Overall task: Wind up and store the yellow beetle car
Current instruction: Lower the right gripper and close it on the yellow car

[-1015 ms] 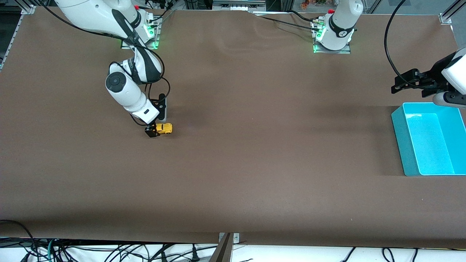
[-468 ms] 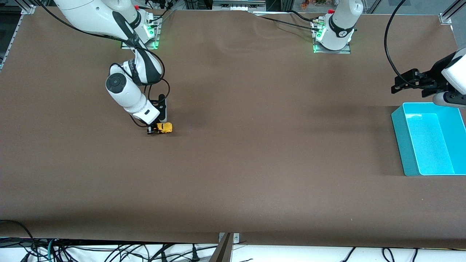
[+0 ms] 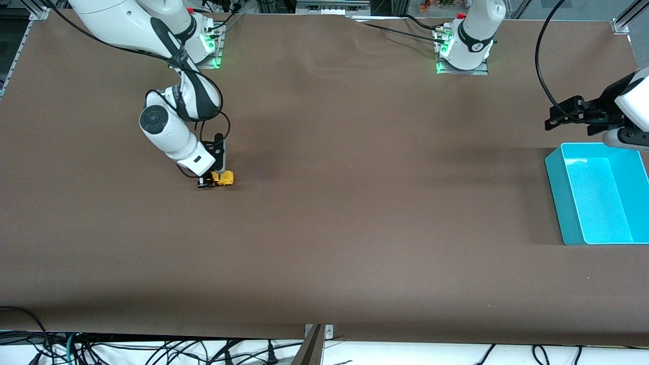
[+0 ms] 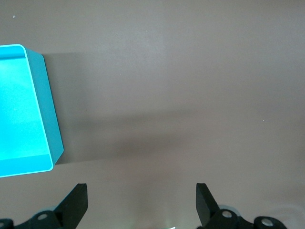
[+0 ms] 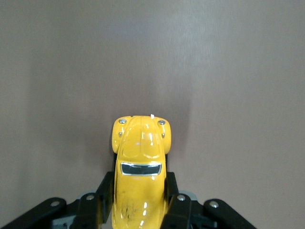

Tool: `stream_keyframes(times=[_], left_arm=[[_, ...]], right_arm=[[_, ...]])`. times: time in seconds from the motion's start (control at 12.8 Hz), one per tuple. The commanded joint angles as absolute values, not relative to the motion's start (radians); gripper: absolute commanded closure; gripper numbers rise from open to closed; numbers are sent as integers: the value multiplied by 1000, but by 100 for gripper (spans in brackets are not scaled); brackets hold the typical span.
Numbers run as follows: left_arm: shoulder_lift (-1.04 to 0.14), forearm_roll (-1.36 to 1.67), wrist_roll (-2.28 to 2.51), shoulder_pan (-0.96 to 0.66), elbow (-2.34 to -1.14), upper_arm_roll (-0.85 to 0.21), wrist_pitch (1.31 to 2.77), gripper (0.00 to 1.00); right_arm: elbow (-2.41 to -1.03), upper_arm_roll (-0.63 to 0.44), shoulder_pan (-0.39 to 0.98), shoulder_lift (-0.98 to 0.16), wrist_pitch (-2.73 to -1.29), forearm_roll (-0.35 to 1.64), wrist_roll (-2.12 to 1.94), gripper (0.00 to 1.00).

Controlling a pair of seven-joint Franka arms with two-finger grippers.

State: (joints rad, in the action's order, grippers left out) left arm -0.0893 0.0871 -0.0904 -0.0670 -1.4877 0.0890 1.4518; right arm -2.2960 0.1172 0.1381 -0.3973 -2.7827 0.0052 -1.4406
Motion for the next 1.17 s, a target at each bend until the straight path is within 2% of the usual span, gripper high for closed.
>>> stream_keyframes(times=[0.0, 0.16, 1.09], left_arm=[[-91, 69, -104, -66, -1479, 86, 1454, 0], [-91, 69, -104, -66, -1479, 86, 1454, 0], [-91, 71, -104, -66, -1479, 86, 1454, 0]], right_arm=[[-2309, 112, 92, -416, -2691, 5, -1460, 92], [-2310, 109, 33, -432, -2645, 5, -1492, 92], [-2307, 107, -333, -489, -2576, 5, -1901, 92]])
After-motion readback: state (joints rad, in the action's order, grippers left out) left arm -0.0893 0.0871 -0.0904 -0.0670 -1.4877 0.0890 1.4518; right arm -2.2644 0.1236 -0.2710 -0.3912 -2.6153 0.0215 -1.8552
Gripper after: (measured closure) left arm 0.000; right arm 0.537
